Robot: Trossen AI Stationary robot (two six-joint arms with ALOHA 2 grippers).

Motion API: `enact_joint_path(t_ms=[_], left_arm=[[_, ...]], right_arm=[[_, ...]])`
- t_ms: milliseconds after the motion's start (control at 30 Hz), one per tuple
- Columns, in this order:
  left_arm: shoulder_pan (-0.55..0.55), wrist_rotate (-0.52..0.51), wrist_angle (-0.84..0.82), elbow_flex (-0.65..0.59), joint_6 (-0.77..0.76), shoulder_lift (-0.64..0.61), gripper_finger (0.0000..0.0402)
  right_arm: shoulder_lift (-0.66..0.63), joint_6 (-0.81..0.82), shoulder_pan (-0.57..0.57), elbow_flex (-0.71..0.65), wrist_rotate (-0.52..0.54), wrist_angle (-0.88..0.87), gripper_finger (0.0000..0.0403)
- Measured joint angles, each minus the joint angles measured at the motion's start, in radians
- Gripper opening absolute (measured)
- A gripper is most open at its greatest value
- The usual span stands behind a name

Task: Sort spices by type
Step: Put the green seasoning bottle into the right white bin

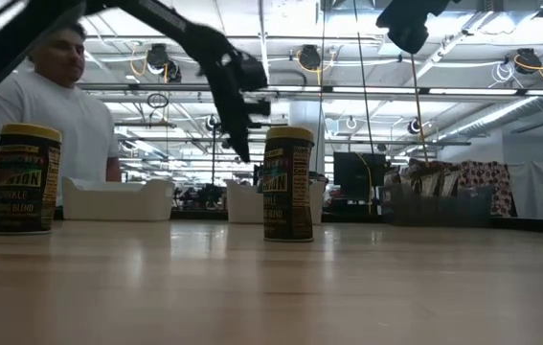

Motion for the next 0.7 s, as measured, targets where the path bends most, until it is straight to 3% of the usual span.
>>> enact_joint_path(t_ms=[200,433,700], left_arm=[[-0.058,0.103,-0.16,0.001,-0.144,-0.177,0.0005],[-0.226,0.122,-0.418,0.002,-0.223,-0.382,0.0005],[-0.445,0.121,-0.612,0.002,-0.595,-0.573,0.0004]], right_arm=[[0.0,0.022,0.0,0.0,0.0,0.036,0.0],[0.0,0.038,0.004,0.0,0.0,0.06,0.0],[0.0,0.039,0.086,0.0,0.0,0.158,0.0]])
